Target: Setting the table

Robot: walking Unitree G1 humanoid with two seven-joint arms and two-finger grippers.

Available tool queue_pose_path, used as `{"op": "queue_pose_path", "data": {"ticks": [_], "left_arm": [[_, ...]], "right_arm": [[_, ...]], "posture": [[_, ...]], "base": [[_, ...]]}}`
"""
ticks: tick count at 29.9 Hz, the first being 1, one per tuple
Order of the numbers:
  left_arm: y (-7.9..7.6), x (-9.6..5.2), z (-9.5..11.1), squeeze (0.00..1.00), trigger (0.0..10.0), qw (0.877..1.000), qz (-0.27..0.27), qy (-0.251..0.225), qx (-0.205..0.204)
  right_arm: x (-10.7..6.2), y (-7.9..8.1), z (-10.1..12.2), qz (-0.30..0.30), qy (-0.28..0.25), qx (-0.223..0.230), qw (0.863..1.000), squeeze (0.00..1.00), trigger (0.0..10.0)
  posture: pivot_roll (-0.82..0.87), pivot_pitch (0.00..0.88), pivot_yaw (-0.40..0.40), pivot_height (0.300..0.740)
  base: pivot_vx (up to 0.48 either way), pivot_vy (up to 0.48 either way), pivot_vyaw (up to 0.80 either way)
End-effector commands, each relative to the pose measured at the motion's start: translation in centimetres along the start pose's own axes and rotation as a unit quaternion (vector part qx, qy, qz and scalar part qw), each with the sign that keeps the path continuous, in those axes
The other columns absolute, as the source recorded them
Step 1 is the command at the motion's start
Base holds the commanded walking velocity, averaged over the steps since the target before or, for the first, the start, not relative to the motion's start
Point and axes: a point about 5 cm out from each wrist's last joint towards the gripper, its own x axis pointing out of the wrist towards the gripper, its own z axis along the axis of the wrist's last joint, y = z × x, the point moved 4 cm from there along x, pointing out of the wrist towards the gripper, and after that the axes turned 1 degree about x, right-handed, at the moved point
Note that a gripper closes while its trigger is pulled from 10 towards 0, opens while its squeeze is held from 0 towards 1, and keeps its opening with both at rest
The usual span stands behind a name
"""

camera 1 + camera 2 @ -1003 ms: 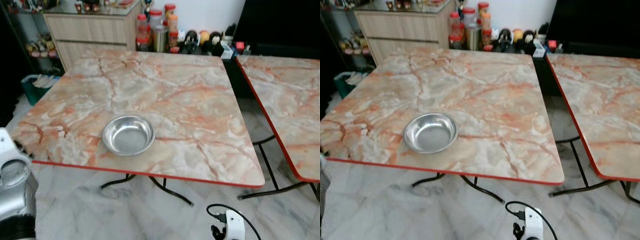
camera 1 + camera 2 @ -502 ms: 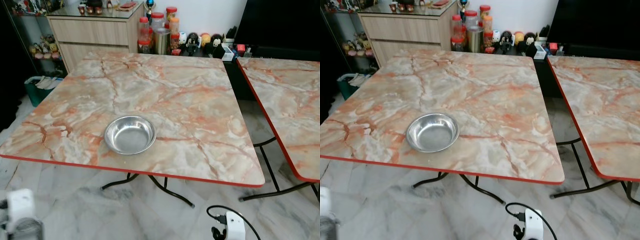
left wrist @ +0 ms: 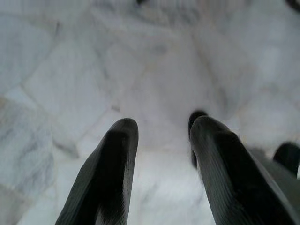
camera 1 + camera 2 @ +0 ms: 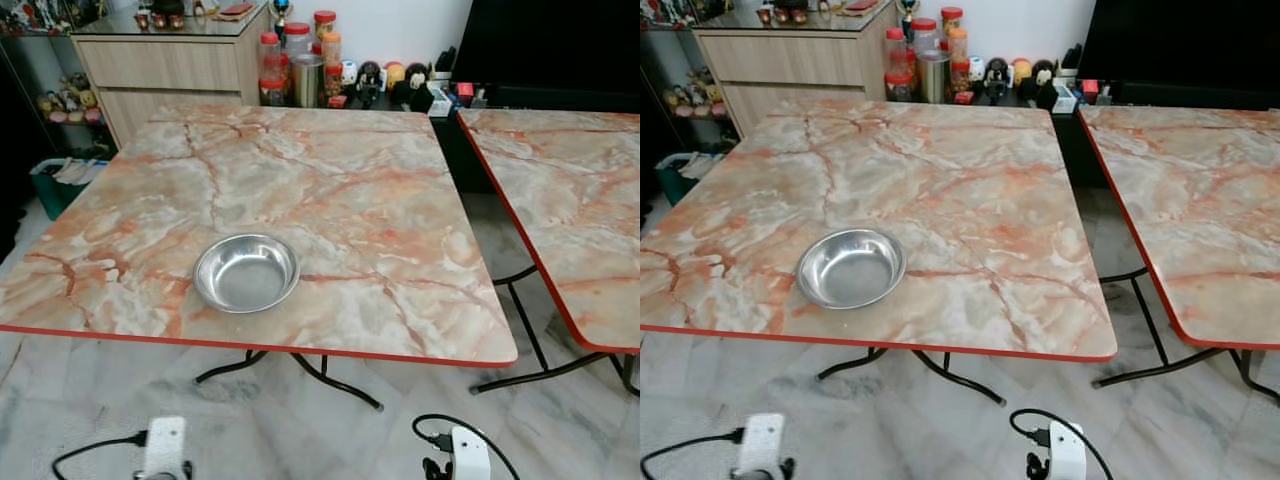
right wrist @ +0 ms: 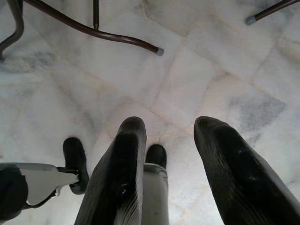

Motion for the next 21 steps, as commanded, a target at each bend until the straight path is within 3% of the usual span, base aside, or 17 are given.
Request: {"op": "queue_pose_path", "data": {"ticks": [1, 14, 21], "left_arm": [[0.1, 0.1, 0.4, 0.0, 10.0, 1.0, -0.001, -0.007, -0.017], [-0.8, -0.1, -1.5, 0.0, 10.0, 1.0, 0.01, 0.022, -0.015], [-0.7, -0.2, -2.6, 0.0, 10.0, 0.999, 0.014, 0.044, 0.005]], "right_arm": [[0.0, -0.1, 0.2, 0.002, 0.002, -0.008, 1.0, 0.0, 10.0], [0.0, -0.3, 0.5, 0.007, 0.001, -0.022, 1.0, 0.0, 10.0], [0.0, -0.3, 0.5, 0.008, 0.002, -0.023, 1.0, 0.0, 10.0]], "posture": [[0.07, 0.0, -0.04, 0.74], [0.05, 0.0, -0.054, 0.74], [0.05, 0.0, -0.053, 0.74]], "base": [[0.0, 0.0, 0.0], [0.0, 0.0, 0.0], [0.0, -0.317, 0.0]]}}
